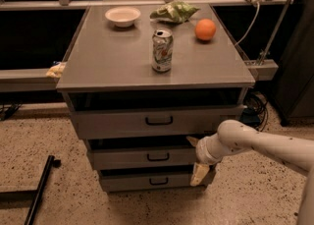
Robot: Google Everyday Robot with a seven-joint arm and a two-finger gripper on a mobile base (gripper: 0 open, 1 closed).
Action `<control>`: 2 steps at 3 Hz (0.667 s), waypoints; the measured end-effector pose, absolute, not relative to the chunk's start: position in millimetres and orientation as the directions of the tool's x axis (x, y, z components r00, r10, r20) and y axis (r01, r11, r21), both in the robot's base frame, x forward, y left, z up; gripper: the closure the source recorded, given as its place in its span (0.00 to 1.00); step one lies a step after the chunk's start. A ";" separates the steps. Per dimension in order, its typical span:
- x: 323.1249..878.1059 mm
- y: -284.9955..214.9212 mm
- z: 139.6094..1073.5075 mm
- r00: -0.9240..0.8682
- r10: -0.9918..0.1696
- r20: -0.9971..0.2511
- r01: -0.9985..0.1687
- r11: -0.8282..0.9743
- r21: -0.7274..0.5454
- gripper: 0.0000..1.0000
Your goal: Open middle drawer
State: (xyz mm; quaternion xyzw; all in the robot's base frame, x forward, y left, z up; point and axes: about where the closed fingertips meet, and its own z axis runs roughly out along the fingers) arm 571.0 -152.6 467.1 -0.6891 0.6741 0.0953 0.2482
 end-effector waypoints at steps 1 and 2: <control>598.2 -160.4 453.5 0.042 -0.873 -0.486 -0.977 0.065 -0.201 0.00; 597.6 -159.9 450.1 0.051 -0.877 -0.477 -0.977 0.056 -0.207 0.00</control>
Offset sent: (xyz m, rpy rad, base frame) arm 0.0409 -0.0159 -0.0167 0.0250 0.0083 -0.0524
